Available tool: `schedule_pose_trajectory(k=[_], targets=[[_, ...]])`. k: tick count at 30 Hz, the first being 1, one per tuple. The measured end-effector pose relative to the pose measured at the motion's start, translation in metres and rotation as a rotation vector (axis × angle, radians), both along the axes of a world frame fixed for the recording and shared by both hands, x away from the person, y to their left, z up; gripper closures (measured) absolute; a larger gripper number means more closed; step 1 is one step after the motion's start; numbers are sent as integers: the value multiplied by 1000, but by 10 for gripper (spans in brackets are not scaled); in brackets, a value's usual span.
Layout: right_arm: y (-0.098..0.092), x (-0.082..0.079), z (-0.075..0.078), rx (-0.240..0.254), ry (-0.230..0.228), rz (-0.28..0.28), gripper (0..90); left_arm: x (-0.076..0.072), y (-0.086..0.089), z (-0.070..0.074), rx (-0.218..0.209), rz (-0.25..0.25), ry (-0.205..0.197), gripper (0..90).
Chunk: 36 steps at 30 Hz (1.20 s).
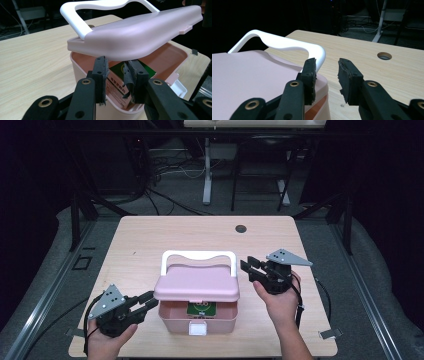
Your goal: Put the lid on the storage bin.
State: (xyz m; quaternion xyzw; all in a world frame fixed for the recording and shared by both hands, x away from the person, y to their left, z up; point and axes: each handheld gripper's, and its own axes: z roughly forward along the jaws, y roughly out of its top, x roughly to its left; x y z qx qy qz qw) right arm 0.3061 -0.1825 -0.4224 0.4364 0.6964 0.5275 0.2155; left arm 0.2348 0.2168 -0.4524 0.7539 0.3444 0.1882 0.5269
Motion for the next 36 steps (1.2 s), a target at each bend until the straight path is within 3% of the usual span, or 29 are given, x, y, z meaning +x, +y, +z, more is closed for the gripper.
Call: schedule_pose_trajectory(k=[25, 36], targets=[[4, 0, -1, -11, 1, 8, 669, -6, 2, -21, -8, -14, 40, 721], [3, -1, -1, -4, 2, 7, 665, -8, 3, -29, 12, -16, 62, 721]])
